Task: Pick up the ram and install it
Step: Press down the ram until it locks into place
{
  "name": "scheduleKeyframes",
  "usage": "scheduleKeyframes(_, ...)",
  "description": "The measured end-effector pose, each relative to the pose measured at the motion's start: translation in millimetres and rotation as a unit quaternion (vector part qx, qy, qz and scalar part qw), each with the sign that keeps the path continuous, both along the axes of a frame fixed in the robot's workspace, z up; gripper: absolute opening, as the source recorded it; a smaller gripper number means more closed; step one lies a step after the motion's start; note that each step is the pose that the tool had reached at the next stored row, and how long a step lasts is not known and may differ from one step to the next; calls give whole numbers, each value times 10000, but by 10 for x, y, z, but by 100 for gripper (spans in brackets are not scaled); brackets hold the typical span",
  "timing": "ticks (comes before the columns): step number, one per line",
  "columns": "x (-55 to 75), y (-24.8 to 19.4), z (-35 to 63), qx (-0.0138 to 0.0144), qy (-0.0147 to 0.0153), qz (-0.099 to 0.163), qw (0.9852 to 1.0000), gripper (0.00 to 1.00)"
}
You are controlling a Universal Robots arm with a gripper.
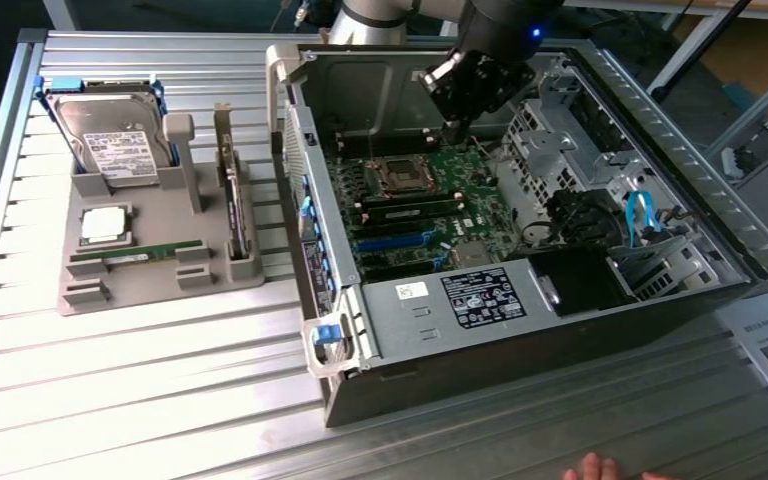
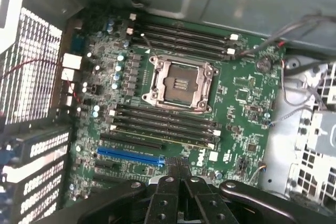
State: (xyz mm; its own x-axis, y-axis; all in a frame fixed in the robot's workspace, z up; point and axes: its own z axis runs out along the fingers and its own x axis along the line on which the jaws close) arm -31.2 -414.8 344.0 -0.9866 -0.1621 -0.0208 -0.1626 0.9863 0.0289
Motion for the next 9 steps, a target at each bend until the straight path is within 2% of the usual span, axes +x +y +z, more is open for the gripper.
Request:
scheduleKeyframes(5,0,0,-3,0,0,-354,9994,10)
scheduleKeyframes(9,0,0,-3,0,0,-367,9993,10)
